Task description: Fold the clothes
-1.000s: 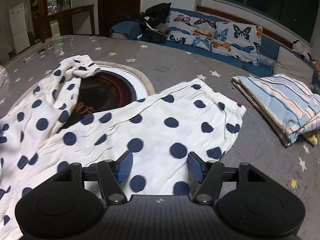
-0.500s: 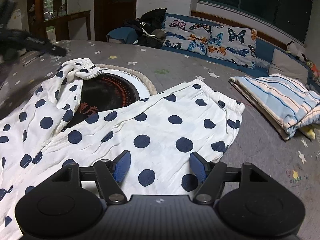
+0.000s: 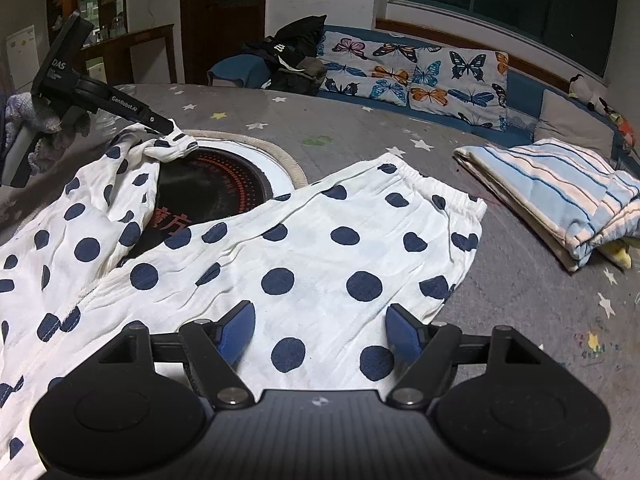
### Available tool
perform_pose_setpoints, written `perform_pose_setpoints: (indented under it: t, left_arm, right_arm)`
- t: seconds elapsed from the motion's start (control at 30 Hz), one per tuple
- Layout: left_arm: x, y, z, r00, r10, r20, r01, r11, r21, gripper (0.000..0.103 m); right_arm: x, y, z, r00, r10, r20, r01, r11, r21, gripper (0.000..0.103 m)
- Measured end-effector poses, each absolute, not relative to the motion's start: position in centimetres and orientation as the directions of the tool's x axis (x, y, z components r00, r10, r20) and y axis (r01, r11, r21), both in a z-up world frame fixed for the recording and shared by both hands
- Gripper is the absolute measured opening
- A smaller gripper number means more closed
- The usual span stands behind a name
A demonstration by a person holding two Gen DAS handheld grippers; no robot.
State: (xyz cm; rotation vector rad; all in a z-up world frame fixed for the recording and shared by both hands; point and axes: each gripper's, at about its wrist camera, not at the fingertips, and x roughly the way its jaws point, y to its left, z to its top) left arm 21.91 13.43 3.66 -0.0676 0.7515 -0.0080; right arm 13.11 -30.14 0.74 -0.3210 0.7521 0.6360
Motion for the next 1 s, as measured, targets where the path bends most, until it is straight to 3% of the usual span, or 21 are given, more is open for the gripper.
perform_pose_setpoints:
  t: [0.07,0.2,0.33,0.43,0.47,0.53,0.63,0.7,0.87,1.0]
  left_arm:
    - [21.9,13.5,3.7,0.741,-0.034,-0.671,-0.012,0.998,-0.063,0.008]
    - [21.2,16.3,4.5,0.797,0.032,-0.603,-0.165,0.972,-0.167,0.008]
    - [21.1,18.9,3.5,0.763,0.112,-0.637,-0.308,0.929,-0.205,0.009]
    - [21.0,19.4,2.9,0.74,0.139,-0.658,-0.323,0.931,-0.168,0.021]
    - [20.9,19.4,3.1,0.739,0.147,-0.657,-0.327,0.932,-0.159,0.03]
    - [20.7,19.0,3.9,0.754,0.171,-0.634,-0.327,0.935,-0.136,0.034]
    - [20.6,17.9,4.9,0.784,0.16,-0.6,-0.292,0.948,-0.129,0.031]
    - [20.9,16.6,5.3,0.791,0.096,-0.604,-0.215,0.968,-0.128,0.031]
    - [22.4,13.3,3.8,0.745,-0.036,-0.666,-0.042,0.994,-0.1,0.018]
    - [23.6,12.2,2.6,0.747,-0.004,-0.665,-0.046,0.997,-0.057,0.018]
  right_arm:
    - [13.1,-30.2,0.7,0.557,0.42,-0.717,-0.637,0.77,-0.044,0.075]
    - [13.1,-30.3,0.7,0.559,0.421,-0.714,-0.635,0.771,-0.042,0.075]
    - [13.1,-30.4,0.6,0.559,0.425,-0.712,-0.633,0.774,-0.035,0.076]
    - [13.1,-30.5,0.6,0.559,0.428,-0.71,-0.632,0.774,-0.03,0.077]
    - [13.1,-30.5,0.6,0.559,0.429,-0.71,-0.632,0.774,-0.031,0.077]
    - [13.1,-30.5,0.5,0.559,0.429,-0.709,-0.633,0.774,-0.03,0.077]
    - [13.2,-30.5,0.5,0.559,0.429,-0.71,-0.632,0.774,-0.03,0.077]
    - [13.2,-30.5,0.5,0.56,0.429,-0.709,-0.632,0.775,-0.03,0.077]
    - [13.1,-30.5,0.5,0.56,0.43,-0.708,-0.631,0.776,-0.029,0.078]
    - [13.1,-30.5,0.6,0.56,0.429,-0.709,-0.63,0.776,-0.029,0.078]
